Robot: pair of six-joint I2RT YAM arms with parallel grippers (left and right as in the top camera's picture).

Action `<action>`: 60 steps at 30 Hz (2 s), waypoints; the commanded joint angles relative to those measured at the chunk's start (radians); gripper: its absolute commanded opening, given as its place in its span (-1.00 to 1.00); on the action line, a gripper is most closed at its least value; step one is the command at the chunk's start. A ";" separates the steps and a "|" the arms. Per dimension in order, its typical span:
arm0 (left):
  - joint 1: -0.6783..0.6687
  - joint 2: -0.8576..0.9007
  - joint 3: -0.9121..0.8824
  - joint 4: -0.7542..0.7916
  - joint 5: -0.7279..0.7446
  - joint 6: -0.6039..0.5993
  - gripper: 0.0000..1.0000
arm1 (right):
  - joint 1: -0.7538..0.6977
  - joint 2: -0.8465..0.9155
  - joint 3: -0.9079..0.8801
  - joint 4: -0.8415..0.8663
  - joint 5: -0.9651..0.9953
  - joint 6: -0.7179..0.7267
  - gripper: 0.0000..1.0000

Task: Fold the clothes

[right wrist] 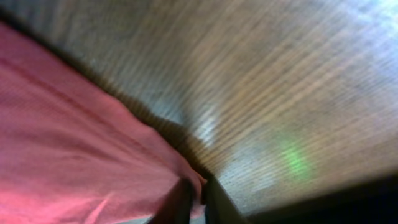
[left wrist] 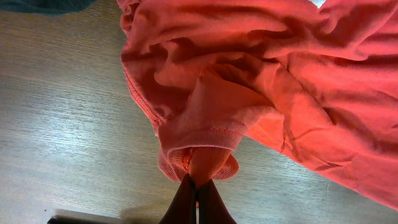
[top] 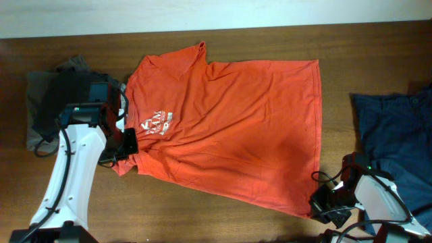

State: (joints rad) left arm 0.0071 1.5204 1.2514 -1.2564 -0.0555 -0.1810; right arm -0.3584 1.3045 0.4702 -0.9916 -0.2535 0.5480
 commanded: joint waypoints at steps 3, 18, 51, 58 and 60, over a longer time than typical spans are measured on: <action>0.005 -0.002 0.006 -0.008 0.011 -0.012 -0.99 | -0.002 -0.002 0.074 -0.087 -0.061 -0.073 -0.92; 0.004 -0.002 0.057 0.012 0.015 -0.005 -0.97 | -0.002 -0.003 0.451 -0.227 -0.080 -0.143 -0.92; 0.002 0.193 0.056 0.451 0.063 0.130 -0.94 | -0.002 0.293 0.451 0.388 -0.243 -0.015 -0.92; 0.003 0.233 0.056 0.514 0.017 0.130 -1.00 | -0.002 0.346 0.451 0.473 -0.240 -0.015 -0.91; 0.003 0.233 0.057 0.533 0.002 0.129 -1.00 | -0.002 0.346 0.451 0.493 -0.238 -0.015 -0.90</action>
State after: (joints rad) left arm 0.0071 1.7504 1.2892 -0.7464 -0.0212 -0.0673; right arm -0.3584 1.6451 0.9070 -0.5220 -0.4892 0.5247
